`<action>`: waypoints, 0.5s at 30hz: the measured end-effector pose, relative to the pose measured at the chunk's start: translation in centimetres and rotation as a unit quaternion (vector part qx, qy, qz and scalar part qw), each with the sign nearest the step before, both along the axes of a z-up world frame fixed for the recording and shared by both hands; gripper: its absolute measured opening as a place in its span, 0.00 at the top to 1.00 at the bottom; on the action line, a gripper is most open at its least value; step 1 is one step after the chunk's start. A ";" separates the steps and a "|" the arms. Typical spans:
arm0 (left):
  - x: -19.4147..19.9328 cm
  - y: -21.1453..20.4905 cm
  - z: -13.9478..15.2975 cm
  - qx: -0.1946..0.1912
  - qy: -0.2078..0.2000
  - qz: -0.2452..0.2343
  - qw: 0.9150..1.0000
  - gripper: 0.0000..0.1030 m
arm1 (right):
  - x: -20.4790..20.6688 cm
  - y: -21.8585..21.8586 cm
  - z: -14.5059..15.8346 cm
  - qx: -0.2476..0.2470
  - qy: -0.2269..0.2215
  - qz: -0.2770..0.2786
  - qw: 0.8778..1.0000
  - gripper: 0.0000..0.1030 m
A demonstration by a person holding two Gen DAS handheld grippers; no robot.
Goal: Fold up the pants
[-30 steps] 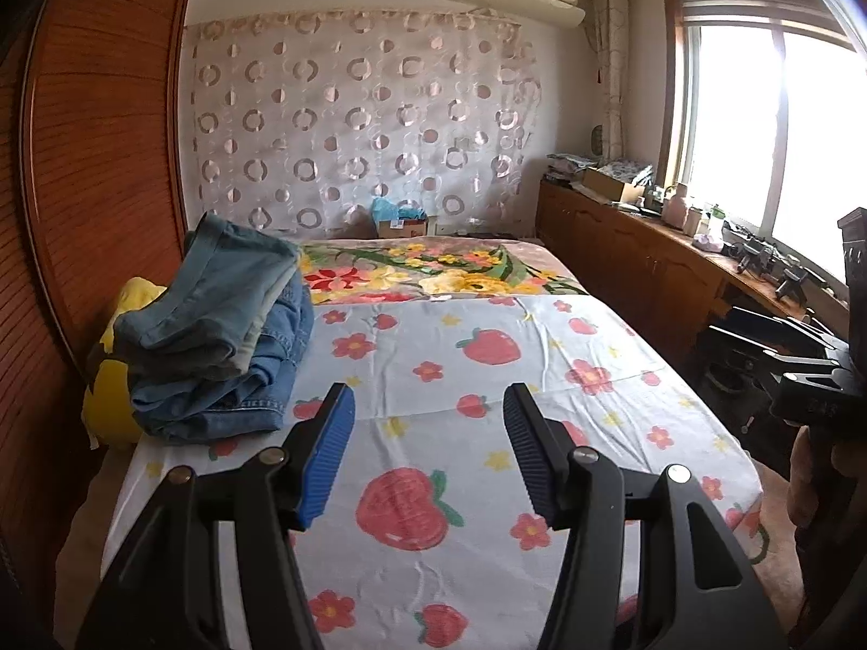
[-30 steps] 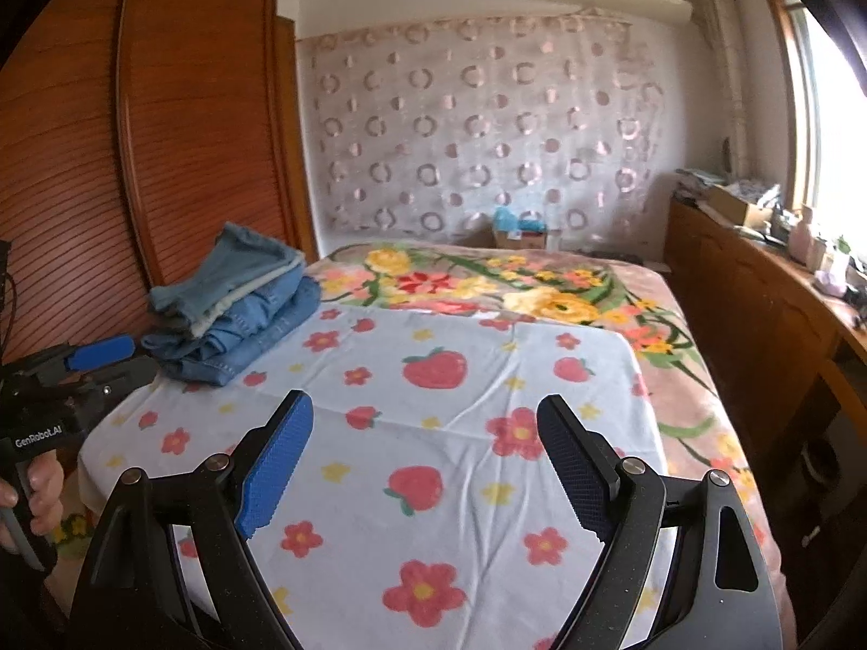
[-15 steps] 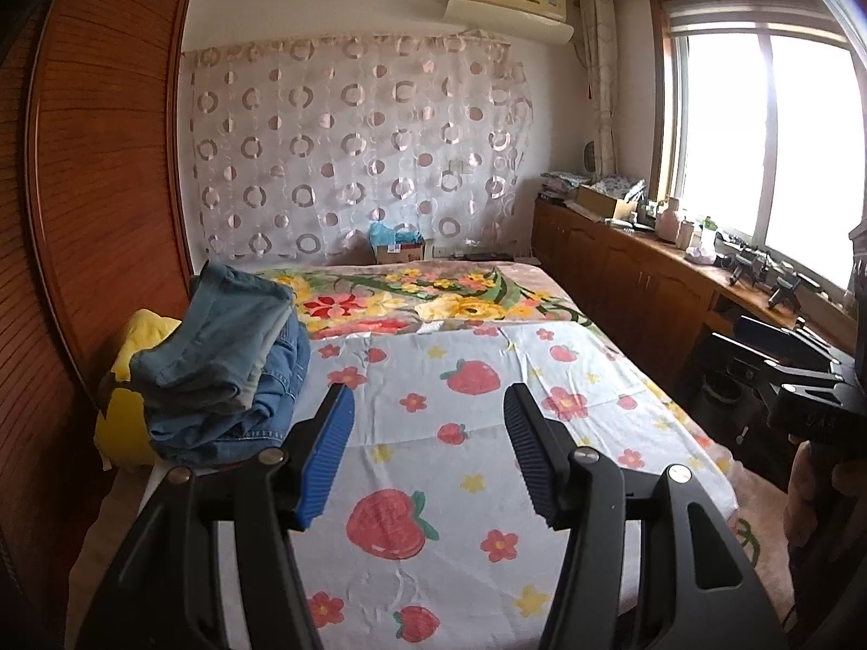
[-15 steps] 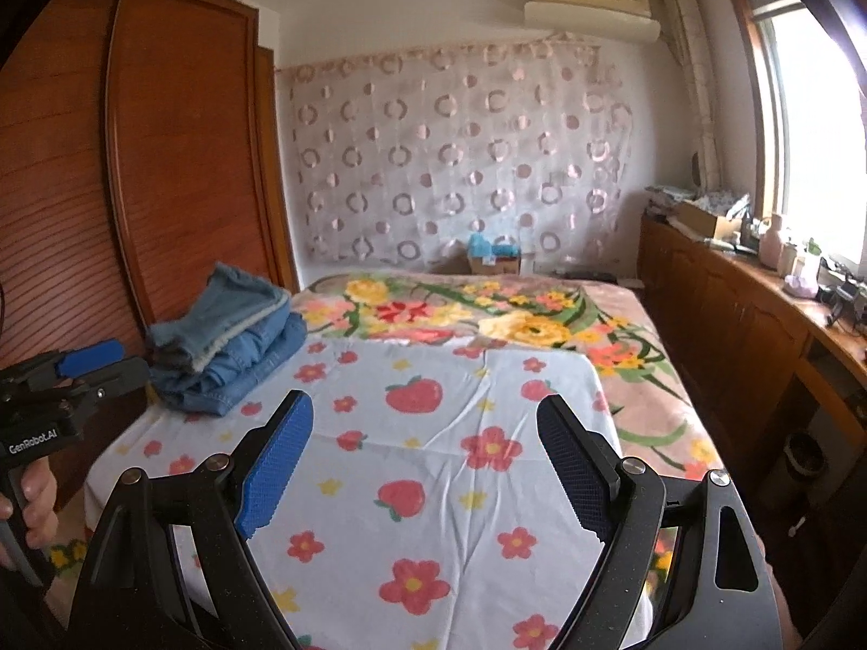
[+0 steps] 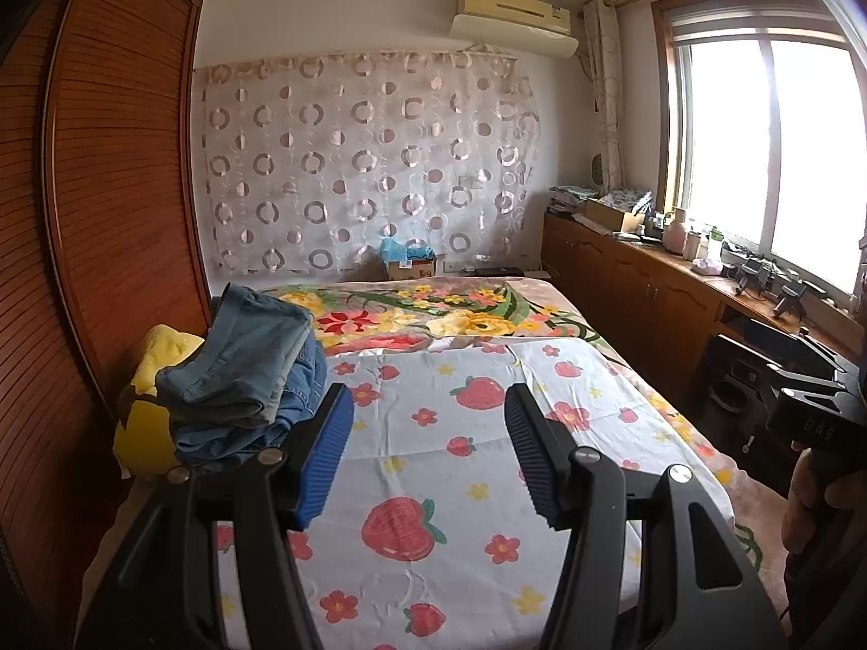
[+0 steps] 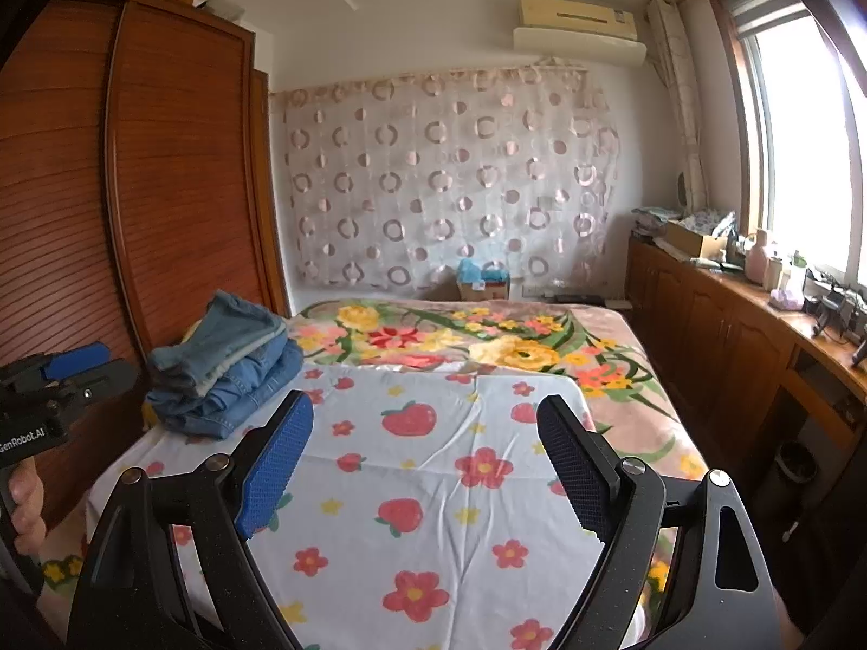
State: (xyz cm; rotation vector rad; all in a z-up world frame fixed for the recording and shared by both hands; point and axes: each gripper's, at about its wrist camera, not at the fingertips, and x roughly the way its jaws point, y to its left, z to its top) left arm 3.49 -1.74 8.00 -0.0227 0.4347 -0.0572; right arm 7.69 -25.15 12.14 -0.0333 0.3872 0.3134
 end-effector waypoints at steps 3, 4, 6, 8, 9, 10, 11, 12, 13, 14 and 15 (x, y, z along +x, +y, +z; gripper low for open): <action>0.0 0.0 0.0 0.000 0.000 0.001 1.000 0.44 | 0.0 0.0 0.0 0.000 0.000 0.000 1.000 0.16; 0.0 0.0 0.0 0.000 0.000 0.001 1.000 0.44 | 0.0 0.0 0.0 0.000 0.000 0.001 1.000 0.16; 0.0 0.0 -0.1 0.000 0.000 0.003 1.000 0.44 | 0.0 0.0 0.0 0.000 0.000 0.000 1.000 0.16; 0.0 0.2 -0.3 -0.001 0.001 0.004 1.000 0.44 | 0.0 0.0 0.0 0.000 0.000 0.001 1.000 0.16; 0.1 0.2 -0.4 -0.001 0.002 0.005 1.000 0.44 | 0.0 0.0 -0.1 -0.001 0.000 0.001 1.000 0.16; 0.1 0.2 -0.4 -0.001 0.003 0.006 1.000 0.44 | 0.0 0.0 -0.1 0.000 0.000 0.001 1.000 0.16; 0.1 0.3 -0.5 -0.001 0.003 0.007 1.000 0.44 | 0.0 0.0 -0.1 0.001 0.001 0.001 1.000 0.16; 0.1 0.3 -0.6 -0.002 0.003 0.007 1.000 0.44 | -0.1 -0.1 0.0 0.001 0.002 0.002 1.000 0.16; 0.1 0.2 -0.7 -0.002 0.004 0.008 1.000 0.44 | -0.1 0.0 0.0 0.000 0.002 0.002 1.000 0.16; 0.1 0.3 -0.8 -0.002 0.004 0.009 1.000 0.44 | -0.1 -0.1 0.0 0.000 0.002 0.002 1.000 0.16; 0.2 0.3 -0.8 -0.002 0.004 0.009 1.000 0.44 | -0.1 -0.1 0.0 0.000 0.002 0.002 1.000 0.16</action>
